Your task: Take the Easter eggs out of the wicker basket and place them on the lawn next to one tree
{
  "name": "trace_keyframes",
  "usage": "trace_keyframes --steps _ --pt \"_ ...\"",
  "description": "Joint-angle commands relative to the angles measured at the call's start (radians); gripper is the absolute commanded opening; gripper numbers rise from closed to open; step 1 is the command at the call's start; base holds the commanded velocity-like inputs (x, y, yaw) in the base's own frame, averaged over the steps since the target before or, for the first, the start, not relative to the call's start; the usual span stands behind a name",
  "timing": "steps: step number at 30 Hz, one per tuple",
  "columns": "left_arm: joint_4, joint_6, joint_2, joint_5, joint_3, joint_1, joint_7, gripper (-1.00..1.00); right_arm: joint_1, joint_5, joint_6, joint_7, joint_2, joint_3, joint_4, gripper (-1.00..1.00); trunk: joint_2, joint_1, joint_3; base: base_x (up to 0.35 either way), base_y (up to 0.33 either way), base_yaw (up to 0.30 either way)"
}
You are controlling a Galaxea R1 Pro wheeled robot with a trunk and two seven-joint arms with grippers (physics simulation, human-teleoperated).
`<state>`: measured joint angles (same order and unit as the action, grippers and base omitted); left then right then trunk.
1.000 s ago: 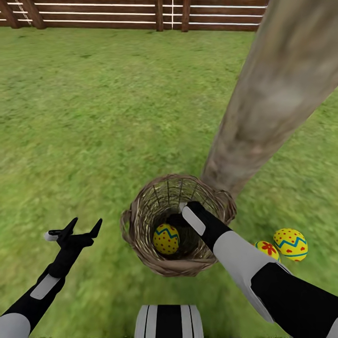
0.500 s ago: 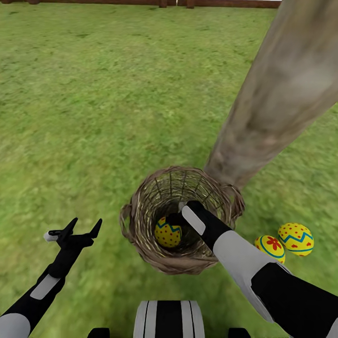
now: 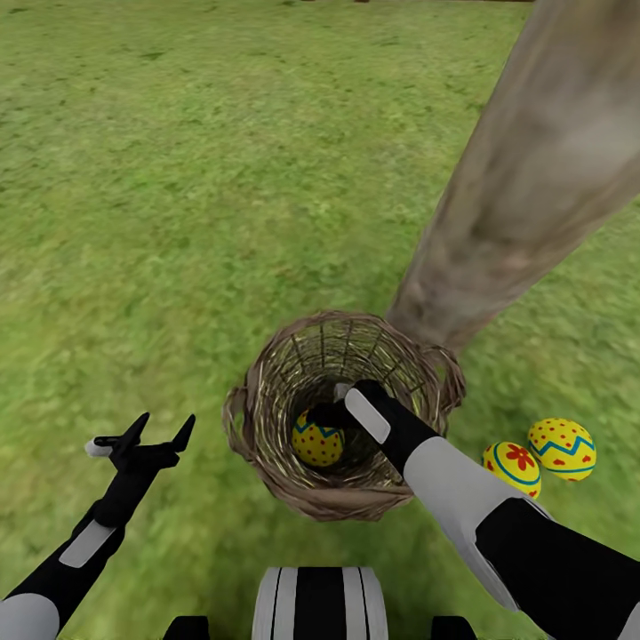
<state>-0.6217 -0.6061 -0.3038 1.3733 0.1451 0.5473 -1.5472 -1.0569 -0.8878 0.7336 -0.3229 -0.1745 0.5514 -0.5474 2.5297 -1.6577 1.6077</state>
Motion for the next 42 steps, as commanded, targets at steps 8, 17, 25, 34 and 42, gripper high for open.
trace_keyframes --steps 8,17,25,34,42 --pt "-0.002 -0.011 -0.001 0.003 0.007 0.000 0.000 1.00 0.000 0.009 0.007 -0.012 0.000 0.001 0.006 -1.00 0.002 -0.003 0.028 0.000 0.000 0.000" --pt "-0.001 -0.011 0.000 0.006 0.007 0.000 -0.007 1.00 0.000 -0.076 0.007 -0.016 0.000 0.000 0.010 -1.00 0.002 -0.004 0.032 0.000 0.000 0.000" --pt "0.000 0.000 0.000 0.009 0.007 -0.003 -0.008 1.00 0.000 -0.079 0.006 -0.016 0.000 -0.001 0.012 -1.00 0.002 -0.004 0.032 0.000 0.000 0.000" --pt "0.001 0.000 -0.001 0.010 0.005 -0.005 -0.009 1.00 0.000 -0.079 0.006 -0.016 0.000 -0.001 0.012 -1.00 0.002 -0.004 0.036 0.000 0.000 0.000" --pt "-0.001 -0.001 -0.001 0.010 0.005 -0.006 -0.008 1.00 0.000 -0.079 0.006 -0.016 0.000 0.001 0.012 -1.00 0.000 0.000 0.005 0.000 0.000 0.000"
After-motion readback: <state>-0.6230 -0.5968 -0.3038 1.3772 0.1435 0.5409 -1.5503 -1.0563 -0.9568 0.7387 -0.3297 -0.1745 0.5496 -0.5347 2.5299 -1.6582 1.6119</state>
